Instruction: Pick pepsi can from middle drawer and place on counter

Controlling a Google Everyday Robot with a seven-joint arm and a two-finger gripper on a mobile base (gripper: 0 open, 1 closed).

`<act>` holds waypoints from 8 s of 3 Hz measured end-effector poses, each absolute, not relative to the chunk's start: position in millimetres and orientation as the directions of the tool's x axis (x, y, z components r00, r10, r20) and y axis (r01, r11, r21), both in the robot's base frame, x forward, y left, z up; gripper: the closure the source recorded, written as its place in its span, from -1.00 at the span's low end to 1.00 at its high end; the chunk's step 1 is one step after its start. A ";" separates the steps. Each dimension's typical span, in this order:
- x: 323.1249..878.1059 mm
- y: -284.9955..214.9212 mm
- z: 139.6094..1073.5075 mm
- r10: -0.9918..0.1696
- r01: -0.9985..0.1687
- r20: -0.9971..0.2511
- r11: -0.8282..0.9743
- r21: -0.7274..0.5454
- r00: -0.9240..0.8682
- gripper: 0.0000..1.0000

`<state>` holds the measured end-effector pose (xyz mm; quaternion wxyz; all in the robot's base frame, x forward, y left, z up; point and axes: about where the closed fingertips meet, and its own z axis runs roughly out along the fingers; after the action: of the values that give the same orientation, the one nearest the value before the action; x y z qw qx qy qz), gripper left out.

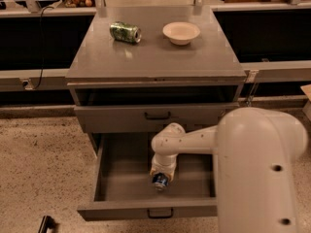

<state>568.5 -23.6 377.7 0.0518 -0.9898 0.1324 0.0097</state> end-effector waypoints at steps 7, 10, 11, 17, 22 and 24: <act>477.0 13.7 629.8 0.201 0.392 0.416 -0.805 -0.446 0.887 1.00; 472.3 13.5 652.5 0.237 0.467 0.494 -0.779 -0.417 0.836 1.00; 479.9 9.0 676.0 0.289 0.538 0.557 -0.764 -0.356 0.779 1.00; 577.2 -24.3 882.8 0.568 0.903 0.779 -0.430 0.006 0.266 1.00; 637.9 -103.3 940.6 0.373 0.915 0.923 -0.335 0.226 -0.092 1.00; 698.0 -163.2 955.1 0.262 0.868 0.953 -0.426 0.255 -0.151 1.00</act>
Offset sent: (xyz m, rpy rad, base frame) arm -0.0380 -0.0313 0.2037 0.6115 -0.4939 0.2965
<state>698.0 -163.2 955.1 0.2547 -0.5996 -0.4712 -0.5947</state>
